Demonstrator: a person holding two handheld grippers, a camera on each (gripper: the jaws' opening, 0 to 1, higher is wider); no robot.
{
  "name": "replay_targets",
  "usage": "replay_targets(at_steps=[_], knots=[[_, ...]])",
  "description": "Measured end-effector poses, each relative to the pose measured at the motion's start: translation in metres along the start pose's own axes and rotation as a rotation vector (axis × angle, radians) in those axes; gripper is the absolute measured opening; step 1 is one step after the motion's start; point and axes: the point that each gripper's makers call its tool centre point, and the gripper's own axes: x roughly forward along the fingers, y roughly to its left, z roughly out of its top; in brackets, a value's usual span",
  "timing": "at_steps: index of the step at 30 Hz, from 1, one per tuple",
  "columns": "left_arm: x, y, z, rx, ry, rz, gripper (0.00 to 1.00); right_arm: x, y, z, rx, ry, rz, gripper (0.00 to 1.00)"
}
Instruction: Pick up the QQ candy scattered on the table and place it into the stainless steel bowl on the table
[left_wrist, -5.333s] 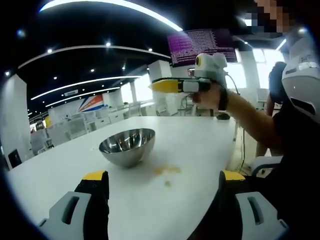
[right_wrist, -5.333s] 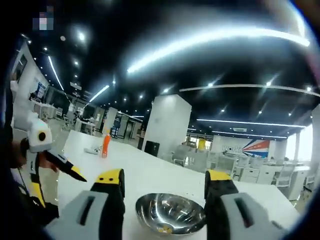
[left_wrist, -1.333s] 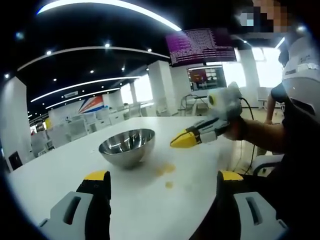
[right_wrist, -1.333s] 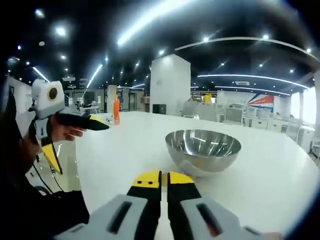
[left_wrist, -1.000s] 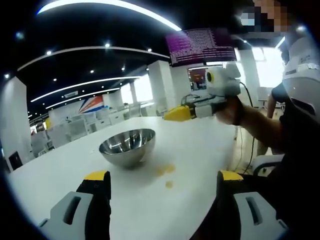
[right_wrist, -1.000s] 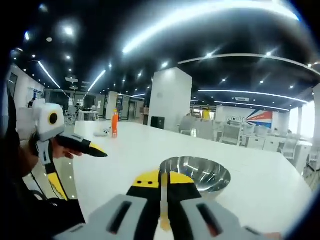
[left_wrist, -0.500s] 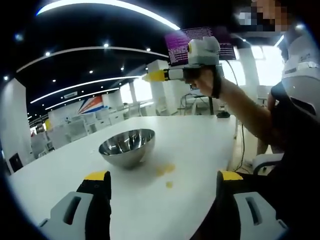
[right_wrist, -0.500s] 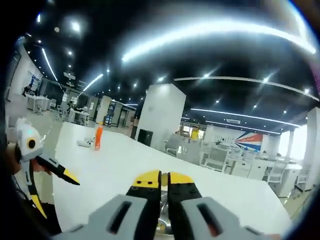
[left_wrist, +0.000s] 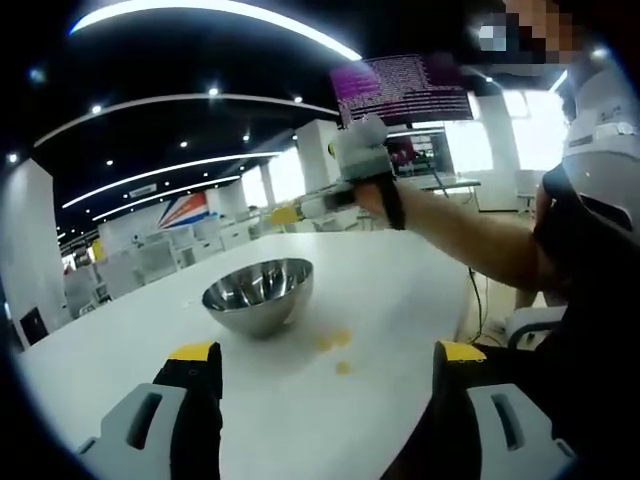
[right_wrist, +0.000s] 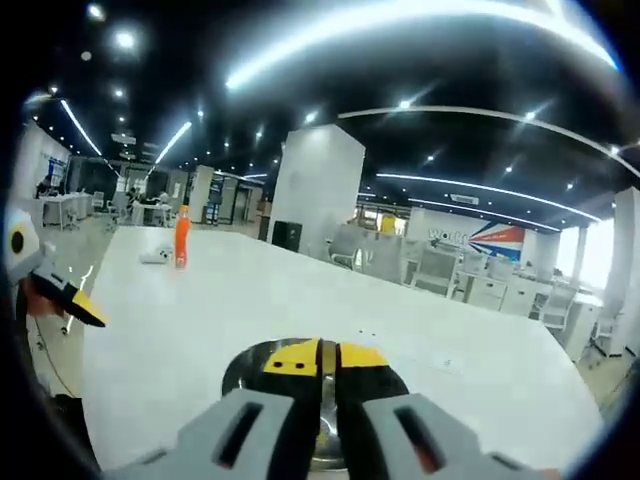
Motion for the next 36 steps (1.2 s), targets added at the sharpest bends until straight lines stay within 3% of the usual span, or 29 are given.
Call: replay_targets(at_steps=[6, 10, 22, 27, 28, 29, 31, 32, 33, 36], knots=[[0.0, -0.001, 0.0, 0.001, -0.002, 0.0, 0.87, 0.016, -0.003, -0.038, 0.023, 0.083, 0.003, 0.04], [-0.002, -0.001, -0.005, -0.004, 0.008, 0.002, 0.87, 0.019, -0.003, -0.053, 0.029, 0.107, 0.004, 0.04], [-0.005, 0.004, -0.005, -0.013, 0.004, 0.013, 0.87, 0.023, 0.0, -0.076, 0.024, 0.159, 0.002, 0.05], [-0.006, 0.002, -0.006, -0.013, 0.006, 0.01, 0.87, 0.022, 0.002, -0.071, -0.026, 0.12, 0.004, 0.07], [-0.006, 0.002, -0.006, -0.013, 0.006, 0.01, 0.87, 0.021, 0.002, -0.069, -0.03, 0.107, 0.005, 0.12], [-0.007, 0.003, -0.006, -0.012, 0.007, 0.012, 0.87, 0.022, 0.003, -0.067, -0.03, 0.097, 0.01, 0.23], [-0.007, 0.003, -0.006, -0.01, 0.009, 0.015, 0.87, 0.024, 0.008, -0.065, -0.019, 0.078, 0.031, 0.6], [-0.008, 0.003, -0.006, -0.011, 0.008, 0.015, 0.87, 0.025, 0.009, -0.065, -0.021, 0.074, 0.035, 0.71], [-0.008, 0.003, -0.006, -0.012, 0.008, 0.014, 0.87, 0.025, 0.011, -0.065, -0.026, 0.072, 0.035, 0.76], [-0.008, 0.002, -0.005, -0.01, 0.006, 0.013, 0.87, 0.022, 0.013, -0.066, -0.046, 0.077, 0.037, 0.62]])
